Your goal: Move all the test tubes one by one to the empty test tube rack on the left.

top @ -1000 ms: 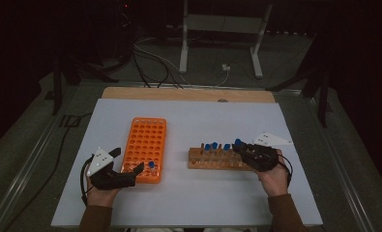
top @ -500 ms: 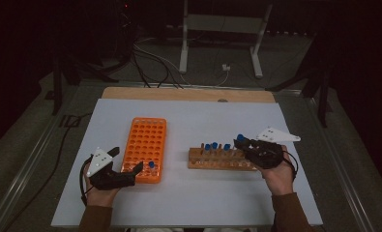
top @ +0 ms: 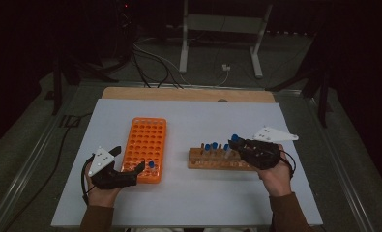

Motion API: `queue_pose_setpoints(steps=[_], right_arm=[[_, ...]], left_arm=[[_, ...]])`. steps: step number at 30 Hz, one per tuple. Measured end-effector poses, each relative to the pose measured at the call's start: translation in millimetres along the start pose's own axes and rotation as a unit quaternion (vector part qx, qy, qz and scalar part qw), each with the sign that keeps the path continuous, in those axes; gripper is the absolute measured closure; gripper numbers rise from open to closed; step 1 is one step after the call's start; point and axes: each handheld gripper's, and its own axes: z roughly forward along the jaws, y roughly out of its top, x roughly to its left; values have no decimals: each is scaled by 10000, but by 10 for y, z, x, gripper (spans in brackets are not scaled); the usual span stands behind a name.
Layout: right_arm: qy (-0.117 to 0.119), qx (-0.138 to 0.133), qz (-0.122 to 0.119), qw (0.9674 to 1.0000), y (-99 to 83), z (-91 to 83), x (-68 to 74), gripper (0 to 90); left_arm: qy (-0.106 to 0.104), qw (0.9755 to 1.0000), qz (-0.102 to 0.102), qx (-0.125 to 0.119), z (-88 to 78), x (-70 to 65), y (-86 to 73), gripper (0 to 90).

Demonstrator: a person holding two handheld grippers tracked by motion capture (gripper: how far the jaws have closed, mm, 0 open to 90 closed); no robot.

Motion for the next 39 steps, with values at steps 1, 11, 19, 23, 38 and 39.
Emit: queue_pose_setpoints(steps=[1,11,19,23,38,39], right_arm=[[0,0,0,10000,0,0,0,769],[268,-26,-99,9996,86,153,172,768],[460,-64,-191,9987,189,302,309,768],[544,-34,-255,9982,238,385,384,768],[835,-65,-266,9961,382,642,586,768],[855,-59,-281,9959,397,656,600,768]], left_arm=[[-6,10000,9,-7,2,-5,6,4],[-29,10000,34,-72,-6,-43,47,5],[-111,9999,52,-73,13,-77,84,13],[-144,9999,76,-57,28,-100,95,13],[-390,9991,165,-58,155,-252,165,25],[-427,9990,152,-65,165,-262,178,30]])
